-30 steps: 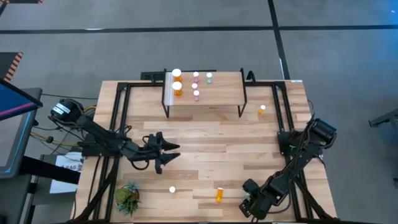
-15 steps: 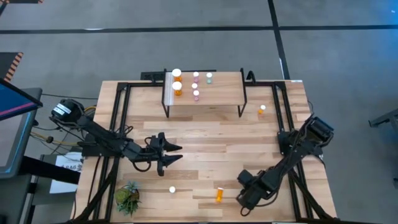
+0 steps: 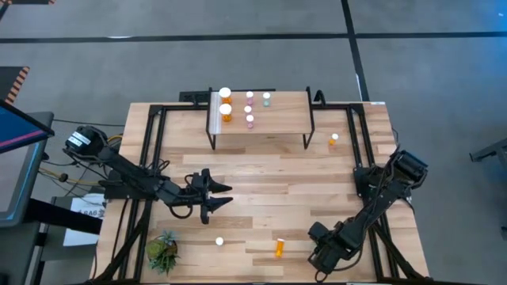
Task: Pick and place medicine bottles onto shelf by color
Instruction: Put the blue pill bottle on the shelf aligned with the other blue pill bottle
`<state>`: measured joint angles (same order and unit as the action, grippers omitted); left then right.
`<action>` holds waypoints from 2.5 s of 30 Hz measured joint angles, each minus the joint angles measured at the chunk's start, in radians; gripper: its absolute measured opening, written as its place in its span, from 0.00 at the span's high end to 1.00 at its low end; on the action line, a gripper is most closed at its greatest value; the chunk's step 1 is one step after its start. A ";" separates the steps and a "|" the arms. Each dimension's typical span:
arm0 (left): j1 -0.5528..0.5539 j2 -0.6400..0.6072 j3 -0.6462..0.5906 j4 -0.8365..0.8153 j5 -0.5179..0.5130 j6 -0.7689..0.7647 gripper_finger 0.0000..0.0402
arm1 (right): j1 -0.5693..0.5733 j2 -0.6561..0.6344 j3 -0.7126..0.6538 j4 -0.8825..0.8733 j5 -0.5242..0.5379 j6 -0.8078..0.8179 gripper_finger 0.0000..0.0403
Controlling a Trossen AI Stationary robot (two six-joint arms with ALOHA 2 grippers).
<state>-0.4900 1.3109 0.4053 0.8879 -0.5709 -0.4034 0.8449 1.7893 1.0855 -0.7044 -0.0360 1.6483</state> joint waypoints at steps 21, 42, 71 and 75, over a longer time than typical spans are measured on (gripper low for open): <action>-0.004 0.000 0.000 0.000 0.003 -0.002 0.55 | 0.081 0.005 0.000 0.014 0.119 -0.005 0.60; -0.006 0.000 0.000 -0.017 0.008 -0.020 0.55 | 0.080 0.116 0.108 -0.130 0.166 -0.039 0.65; -0.006 0.000 0.055 -0.041 0.015 -0.010 0.55 | 0.051 -0.077 0.110 -0.050 1.251 -0.350 0.70; -0.007 0.000 0.110 -0.132 0.017 0.023 0.55 | 0.001 -0.077 0.110 0.031 1.345 -0.461 0.70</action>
<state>-0.4972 1.3106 0.5150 0.7563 -0.5541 -0.3809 0.8462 1.7119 1.1957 -0.6736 1.3085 1.1870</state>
